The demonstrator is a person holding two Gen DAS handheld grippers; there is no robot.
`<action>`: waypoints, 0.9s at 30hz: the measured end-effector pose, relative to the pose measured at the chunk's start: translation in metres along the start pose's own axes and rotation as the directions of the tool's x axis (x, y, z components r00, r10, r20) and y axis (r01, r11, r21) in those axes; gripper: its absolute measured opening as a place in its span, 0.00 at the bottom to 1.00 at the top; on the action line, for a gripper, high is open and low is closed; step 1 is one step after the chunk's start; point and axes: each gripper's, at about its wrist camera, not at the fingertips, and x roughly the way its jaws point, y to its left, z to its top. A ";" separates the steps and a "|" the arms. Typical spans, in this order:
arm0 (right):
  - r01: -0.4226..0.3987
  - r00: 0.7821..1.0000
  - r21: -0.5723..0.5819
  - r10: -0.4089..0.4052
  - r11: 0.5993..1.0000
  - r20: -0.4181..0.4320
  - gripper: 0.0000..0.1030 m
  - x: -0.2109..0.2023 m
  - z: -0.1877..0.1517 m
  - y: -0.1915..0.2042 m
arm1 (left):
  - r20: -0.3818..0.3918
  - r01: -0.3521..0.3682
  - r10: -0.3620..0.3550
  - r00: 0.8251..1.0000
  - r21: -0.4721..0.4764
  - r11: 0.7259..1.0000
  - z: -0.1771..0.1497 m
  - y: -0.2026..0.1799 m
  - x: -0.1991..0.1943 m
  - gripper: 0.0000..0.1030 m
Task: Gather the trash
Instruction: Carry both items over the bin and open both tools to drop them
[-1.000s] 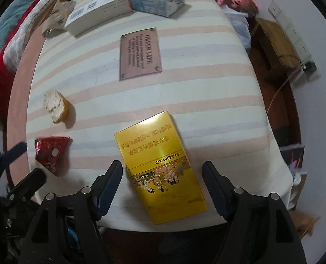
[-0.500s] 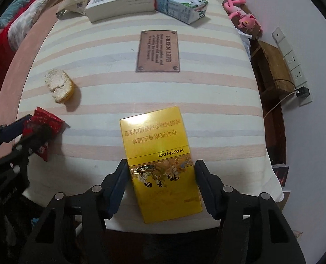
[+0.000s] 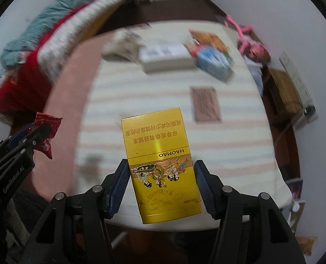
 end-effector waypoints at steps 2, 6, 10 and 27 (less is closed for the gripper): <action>-0.037 0.999 -0.029 0.038 0.999 0.028 0.60 -0.009 0.013 0.023 | 0.032 -0.020 0.022 0.999 -0.034 0.999 0.007 0.022 -0.014 0.34; -0.116 0.990 -0.097 0.122 0.989 0.066 0.60 -0.021 0.034 0.080 | 0.077 -0.068 0.076 0.994 -0.107 0.992 0.020 0.075 -0.042 0.34; -0.180 0.979 -0.170 0.194 0.969 0.069 0.60 -0.018 0.045 0.144 | 0.090 -0.126 0.143 0.986 -0.174 0.977 0.022 0.133 -0.061 0.34; -0.336 0.927 -0.356 0.240 0.872 -0.288 0.59 0.157 0.055 0.408 | -0.228 -0.068 -0.080 0.970 -0.575 0.816 -0.042 0.386 0.059 0.34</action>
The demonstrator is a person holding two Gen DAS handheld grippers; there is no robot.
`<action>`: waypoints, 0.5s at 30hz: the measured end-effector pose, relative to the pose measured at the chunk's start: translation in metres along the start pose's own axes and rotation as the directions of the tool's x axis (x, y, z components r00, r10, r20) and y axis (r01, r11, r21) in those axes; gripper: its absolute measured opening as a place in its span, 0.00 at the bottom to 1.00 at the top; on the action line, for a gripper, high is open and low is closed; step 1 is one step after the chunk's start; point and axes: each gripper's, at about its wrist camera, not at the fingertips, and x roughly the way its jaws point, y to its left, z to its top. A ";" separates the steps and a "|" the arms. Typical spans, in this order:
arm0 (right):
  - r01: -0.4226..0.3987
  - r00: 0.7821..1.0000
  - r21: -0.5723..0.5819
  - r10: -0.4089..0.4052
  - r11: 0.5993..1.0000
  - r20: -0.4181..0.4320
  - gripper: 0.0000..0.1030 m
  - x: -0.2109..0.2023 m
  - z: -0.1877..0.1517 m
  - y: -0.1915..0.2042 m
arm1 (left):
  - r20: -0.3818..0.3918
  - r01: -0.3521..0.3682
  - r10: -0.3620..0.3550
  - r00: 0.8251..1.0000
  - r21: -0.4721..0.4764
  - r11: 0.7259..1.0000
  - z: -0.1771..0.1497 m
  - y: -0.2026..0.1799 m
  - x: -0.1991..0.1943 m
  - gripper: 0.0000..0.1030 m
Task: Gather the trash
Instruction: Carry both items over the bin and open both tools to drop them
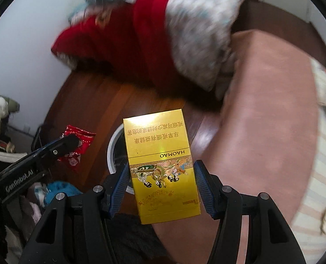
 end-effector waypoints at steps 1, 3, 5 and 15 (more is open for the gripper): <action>-0.003 1.000 0.000 0.003 1.000 -0.028 0.59 0.017 0.007 0.004 | -0.037 0.015 -0.016 0.999 -0.022 1.000 0.004 0.011 0.014 0.34; -0.004 0.997 0.006 0.004 1.000 -0.073 0.59 0.044 0.017 0.007 | -0.082 0.020 -0.025 0.996 -0.059 0.998 0.007 0.028 0.034 0.34; 0.008 0.992 0.005 -0.007 1.000 -0.127 0.59 0.078 0.030 0.009 | -0.116 0.021 -0.032 0.993 -0.094 0.995 0.009 0.041 0.053 0.35; -0.048 0.947 0.034 0.056 0.998 -0.317 0.65 0.181 0.052 0.006 | -0.205 -0.069 0.027 0.978 -0.202 0.977 -0.002 0.093 0.096 0.96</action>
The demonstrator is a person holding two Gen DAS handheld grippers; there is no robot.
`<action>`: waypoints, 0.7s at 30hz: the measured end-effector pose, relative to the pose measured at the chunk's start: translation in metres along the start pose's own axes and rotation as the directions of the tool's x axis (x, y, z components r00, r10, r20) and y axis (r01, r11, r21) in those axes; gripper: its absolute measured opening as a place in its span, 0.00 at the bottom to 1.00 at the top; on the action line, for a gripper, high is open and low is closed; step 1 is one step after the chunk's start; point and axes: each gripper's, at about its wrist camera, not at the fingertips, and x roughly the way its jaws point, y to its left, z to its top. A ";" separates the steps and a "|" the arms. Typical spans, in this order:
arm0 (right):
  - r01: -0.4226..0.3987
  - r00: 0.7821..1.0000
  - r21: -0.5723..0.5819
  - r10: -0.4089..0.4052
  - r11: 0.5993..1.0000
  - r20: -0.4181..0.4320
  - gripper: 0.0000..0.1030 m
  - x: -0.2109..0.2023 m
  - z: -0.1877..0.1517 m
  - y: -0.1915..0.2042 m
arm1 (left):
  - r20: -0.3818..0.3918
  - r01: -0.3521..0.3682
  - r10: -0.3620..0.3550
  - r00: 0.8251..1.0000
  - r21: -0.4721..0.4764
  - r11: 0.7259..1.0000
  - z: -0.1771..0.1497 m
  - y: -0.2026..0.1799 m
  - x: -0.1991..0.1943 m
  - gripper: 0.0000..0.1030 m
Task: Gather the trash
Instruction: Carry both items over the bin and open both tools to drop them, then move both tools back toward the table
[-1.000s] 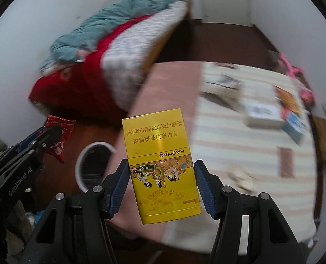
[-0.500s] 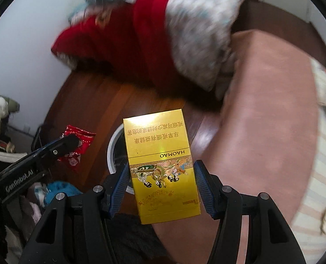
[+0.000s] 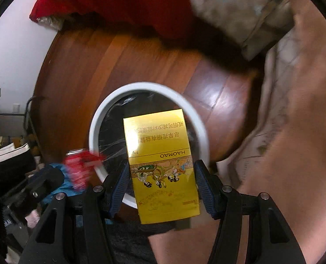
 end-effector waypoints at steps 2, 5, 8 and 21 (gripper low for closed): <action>-0.014 1.000 -0.013 0.014 1.000 -0.005 0.89 0.005 0.000 0.002 | 0.019 -0.030 0.030 0.999 -0.007 1.000 -0.002 0.006 -0.004 0.98; 0.000 1.000 -0.025 0.000 1.000 0.015 0.97 0.004 -0.007 0.007 | 0.054 -0.084 0.085 0.995 -0.011 0.996 -0.007 0.013 -0.011 0.98; 0.033 0.999 -0.038 -0.031 0.999 0.041 0.98 -0.006 -0.017 0.011 | 0.121 -0.149 0.149 0.981 -0.011 0.989 -0.015 0.017 -0.026 0.98; 0.222 0.972 -0.100 -0.212 0.970 0.106 1.00 -0.041 -0.069 0.020 | 0.199 -0.267 0.252 0.947 0.049 0.963 -0.047 0.006 -0.049 0.98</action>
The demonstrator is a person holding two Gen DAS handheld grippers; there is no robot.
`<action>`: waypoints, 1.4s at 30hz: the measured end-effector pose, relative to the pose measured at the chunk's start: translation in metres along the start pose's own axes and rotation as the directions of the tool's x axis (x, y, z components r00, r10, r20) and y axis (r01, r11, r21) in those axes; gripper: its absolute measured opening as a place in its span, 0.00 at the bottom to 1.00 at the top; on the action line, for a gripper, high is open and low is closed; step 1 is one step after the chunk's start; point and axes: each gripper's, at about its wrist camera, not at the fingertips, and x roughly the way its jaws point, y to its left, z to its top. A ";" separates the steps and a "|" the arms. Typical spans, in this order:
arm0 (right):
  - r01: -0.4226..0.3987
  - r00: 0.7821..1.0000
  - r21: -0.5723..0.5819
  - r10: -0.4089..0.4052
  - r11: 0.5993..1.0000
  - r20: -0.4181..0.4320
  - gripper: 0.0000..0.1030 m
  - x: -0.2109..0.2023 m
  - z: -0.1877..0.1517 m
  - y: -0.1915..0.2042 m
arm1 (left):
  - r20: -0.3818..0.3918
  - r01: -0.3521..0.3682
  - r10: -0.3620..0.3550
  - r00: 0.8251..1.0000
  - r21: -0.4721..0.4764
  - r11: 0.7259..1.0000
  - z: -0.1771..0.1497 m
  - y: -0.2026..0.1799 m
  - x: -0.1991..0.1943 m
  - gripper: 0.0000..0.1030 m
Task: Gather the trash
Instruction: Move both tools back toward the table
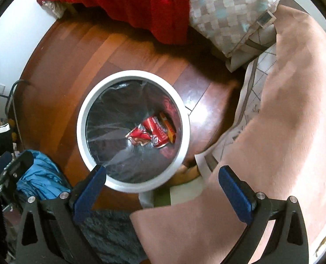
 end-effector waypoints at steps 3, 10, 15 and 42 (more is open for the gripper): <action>0.003 1.000 -0.001 -0.003 1.000 0.009 1.00 -0.008 -0.005 -0.002 | 0.016 -0.003 0.003 1.000 0.009 1.000 -0.003 -0.004 -0.007 0.98; -0.012 0.998 0.006 0.011 1.000 0.064 1.00 -0.038 -0.017 -0.003 | 0.062 -0.012 0.010 0.998 0.040 0.999 -0.010 -0.009 -0.033 0.98; -0.042 0.990 0.014 0.040 0.999 0.136 1.00 -0.074 -0.032 -0.003 | 0.114 -0.017 0.010 0.993 0.058 0.998 -0.018 -0.014 -0.063 0.98; -0.019 0.935 0.497 -0.160 0.868 0.316 1.00 -0.246 -0.222 -0.325 | 0.175 0.131 -0.212 0.961 0.387 0.913 -0.098 -0.294 -0.137 0.98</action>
